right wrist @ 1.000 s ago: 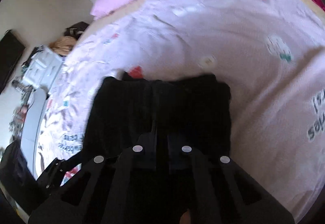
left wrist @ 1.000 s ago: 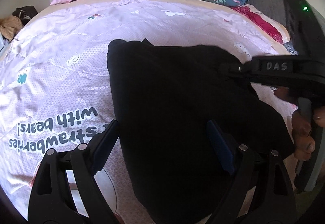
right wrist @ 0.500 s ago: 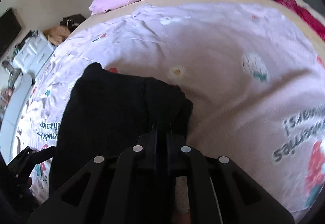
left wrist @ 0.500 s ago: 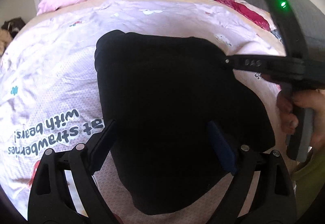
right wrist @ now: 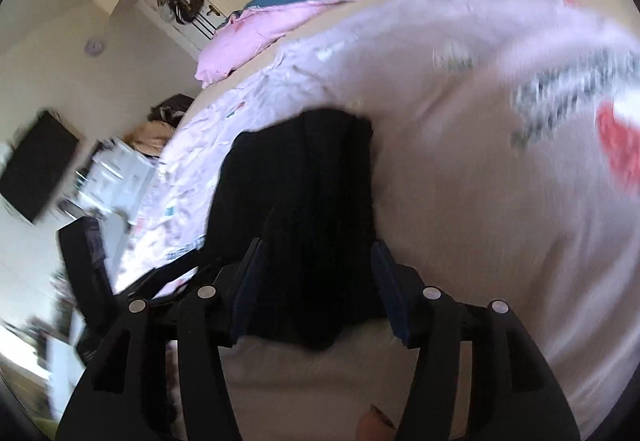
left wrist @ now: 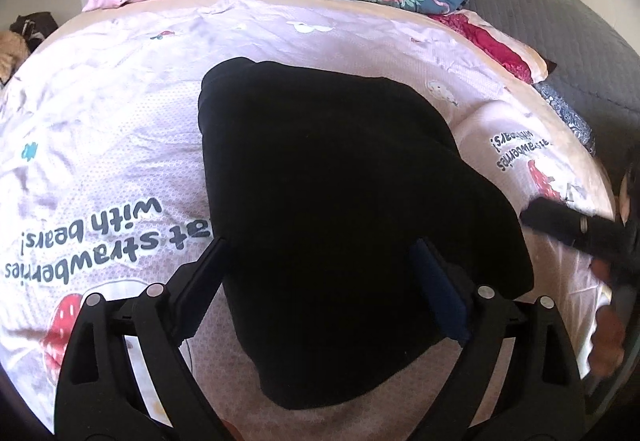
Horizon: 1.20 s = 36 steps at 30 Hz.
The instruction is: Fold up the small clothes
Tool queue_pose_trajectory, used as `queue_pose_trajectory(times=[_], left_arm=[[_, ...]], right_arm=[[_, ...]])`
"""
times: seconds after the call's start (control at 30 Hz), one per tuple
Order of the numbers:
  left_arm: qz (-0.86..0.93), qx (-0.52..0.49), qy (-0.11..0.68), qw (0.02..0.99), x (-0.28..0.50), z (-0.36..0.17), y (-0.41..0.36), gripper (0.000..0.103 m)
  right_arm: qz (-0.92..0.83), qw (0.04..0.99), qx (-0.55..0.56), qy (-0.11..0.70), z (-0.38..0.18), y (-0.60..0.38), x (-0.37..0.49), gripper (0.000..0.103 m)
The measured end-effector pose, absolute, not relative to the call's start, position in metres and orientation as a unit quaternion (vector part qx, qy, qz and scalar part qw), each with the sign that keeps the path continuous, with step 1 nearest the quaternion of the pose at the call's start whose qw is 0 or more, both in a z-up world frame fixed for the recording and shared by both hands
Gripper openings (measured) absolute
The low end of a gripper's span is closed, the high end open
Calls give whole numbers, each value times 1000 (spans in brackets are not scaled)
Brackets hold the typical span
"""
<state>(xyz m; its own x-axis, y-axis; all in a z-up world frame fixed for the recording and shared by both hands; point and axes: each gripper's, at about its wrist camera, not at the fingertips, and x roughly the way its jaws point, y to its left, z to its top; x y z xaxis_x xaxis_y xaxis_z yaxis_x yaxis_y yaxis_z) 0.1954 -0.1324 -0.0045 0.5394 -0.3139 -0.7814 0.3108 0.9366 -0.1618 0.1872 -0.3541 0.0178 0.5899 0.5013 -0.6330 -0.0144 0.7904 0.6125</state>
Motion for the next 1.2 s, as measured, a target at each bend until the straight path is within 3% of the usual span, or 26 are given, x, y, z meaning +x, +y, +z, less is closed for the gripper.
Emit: queue_pose_trajectory(times=[0.13,0.2,0.43,0.63,0.8,1.0,1.1,1.17,1.2], left_arm=[[-174,0,447,877,193,-4,-133,85],[-173,1,447,878,192,-3,-134,85],[-185,-11,448,874,189,3,-135,85],[-183,-7,458,870,185,1,-133,85],[-180,-11,464,868,178,0,-129,85],[-184,-17,449,874,162,14,-125,85],[-184,-19,434,882,149,25,-121,93],[-186,-20,426,885,139,32,-117,94],[-187,-21,424,886,136,35,-116,94]], right_arm=[[142,832,287,453,6,-346,191,54],[147,826,289,461,0,-341,196,13],[151,862,237,422,28,-346,189,11],[110,862,183,460,0,-330,186,14],[93,874,164,449,11,-327,172,26],[71,899,143,408,36,-330,142,61],[63,918,125,372,55,-328,117,80],[59,927,115,352,65,-325,102,95],[57,931,110,342,69,-324,94,95]])
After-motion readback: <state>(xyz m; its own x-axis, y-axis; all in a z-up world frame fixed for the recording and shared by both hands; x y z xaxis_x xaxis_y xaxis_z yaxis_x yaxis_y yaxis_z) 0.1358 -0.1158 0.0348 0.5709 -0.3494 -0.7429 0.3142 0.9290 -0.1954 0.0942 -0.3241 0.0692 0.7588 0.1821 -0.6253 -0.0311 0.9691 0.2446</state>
